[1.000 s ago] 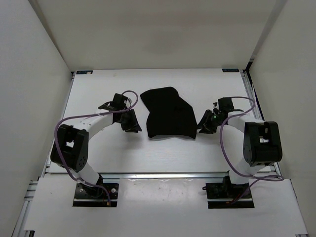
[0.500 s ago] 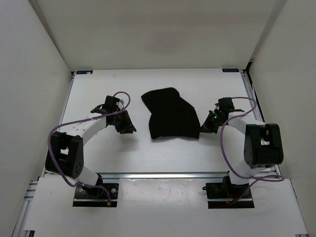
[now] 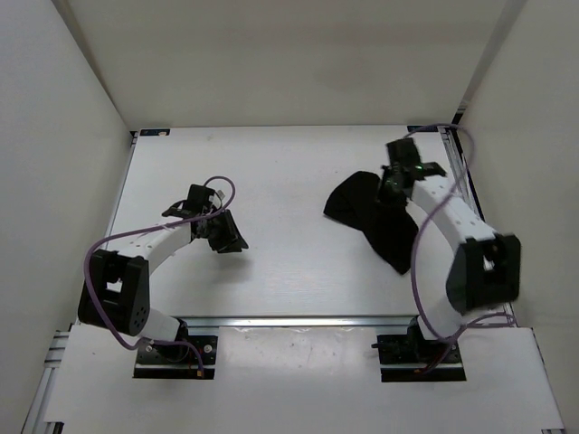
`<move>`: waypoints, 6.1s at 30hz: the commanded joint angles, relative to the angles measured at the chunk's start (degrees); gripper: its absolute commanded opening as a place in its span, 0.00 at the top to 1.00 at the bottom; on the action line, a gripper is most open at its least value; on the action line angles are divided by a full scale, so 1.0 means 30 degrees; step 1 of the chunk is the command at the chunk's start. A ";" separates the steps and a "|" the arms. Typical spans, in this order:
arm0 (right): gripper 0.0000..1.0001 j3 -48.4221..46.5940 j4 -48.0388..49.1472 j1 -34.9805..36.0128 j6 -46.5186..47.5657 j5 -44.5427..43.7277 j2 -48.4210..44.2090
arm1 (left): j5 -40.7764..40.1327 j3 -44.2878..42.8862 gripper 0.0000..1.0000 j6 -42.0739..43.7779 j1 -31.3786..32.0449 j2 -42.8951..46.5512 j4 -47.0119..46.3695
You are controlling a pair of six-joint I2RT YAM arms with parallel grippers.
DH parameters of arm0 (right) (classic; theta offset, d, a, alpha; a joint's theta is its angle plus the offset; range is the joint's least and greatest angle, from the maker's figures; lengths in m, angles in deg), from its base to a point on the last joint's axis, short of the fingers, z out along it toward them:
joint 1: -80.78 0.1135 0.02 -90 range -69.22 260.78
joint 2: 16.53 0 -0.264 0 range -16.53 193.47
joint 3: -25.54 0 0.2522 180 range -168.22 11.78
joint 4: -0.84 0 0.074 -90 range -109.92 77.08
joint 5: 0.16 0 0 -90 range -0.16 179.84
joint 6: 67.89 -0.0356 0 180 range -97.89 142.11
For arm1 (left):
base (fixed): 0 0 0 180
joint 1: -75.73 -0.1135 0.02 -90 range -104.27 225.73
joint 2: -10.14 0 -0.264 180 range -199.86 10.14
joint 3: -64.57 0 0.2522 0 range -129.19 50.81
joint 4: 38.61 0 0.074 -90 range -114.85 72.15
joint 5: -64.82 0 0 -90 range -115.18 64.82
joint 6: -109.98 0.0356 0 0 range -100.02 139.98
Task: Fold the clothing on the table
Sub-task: Flatten the skirt out
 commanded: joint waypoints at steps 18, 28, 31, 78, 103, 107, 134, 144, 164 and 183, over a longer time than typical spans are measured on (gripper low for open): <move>1.00 0.1551 1.2059 -0.0136 -0.1181 1.5248 -0.3807 | 0.0012 0.0060 0.62 0.0199 0.0358 0.0481 -0.0135; 1.00 1.1371 0.2325 -0.0319 0.1341 1.3441 -0.5912 | -0.0016 0.0851 0.63 0.0109 0.0007 0.0568 -0.0313; 1.00 1.1611 0.2442 -0.1166 0.0667 1.3410 -0.7173 | 0.0216 0.0880 0.62 0.0079 0.0241 0.0509 -0.0545; 0.60 0.7070 0.7333 -0.0351 0.2451 0.8603 0.0671 | 0.1507 -0.0205 0.62 -0.0682 0.1326 0.0010 -0.1162; 0.67 0.1036 0.5023 -0.3309 0.2159 0.2570 -0.0263 | 0.1477 -0.0146 0.63 -0.0711 0.1091 -0.0077 -0.1016; 0.47 0.2697 0.5663 -0.0944 0.2656 -0.0031 -0.2539 | 0.1565 -0.0027 0.62 -0.0740 0.0770 0.0069 -0.1161; 1.00 0.4662 0.1594 0.4276 -0.0566 1.0212 0.3991 | 0.4670 -1.4557 1.00 -0.0858 0.5072 -1.0238 -0.3594; 1.00 0.7976 -0.3383 0.3726 0.0782 1.0862 -0.0899 | 0.4583 -1.3182 1.00 -0.1209 0.6451 -1.1940 -0.4823; 1.00 0.4550 -0.2862 -0.5360 -0.0243 0.8870 -0.6563 | -0.6395 -1.2514 1.00 0.1191 0.7945 -1.2006 0.1001; 0.65 0.1712 -0.1341 -0.4042 0.1103 0.6030 -0.0092 | -0.2948 -0.2432 1.00 0.1399 0.8005 -0.3477 0.1973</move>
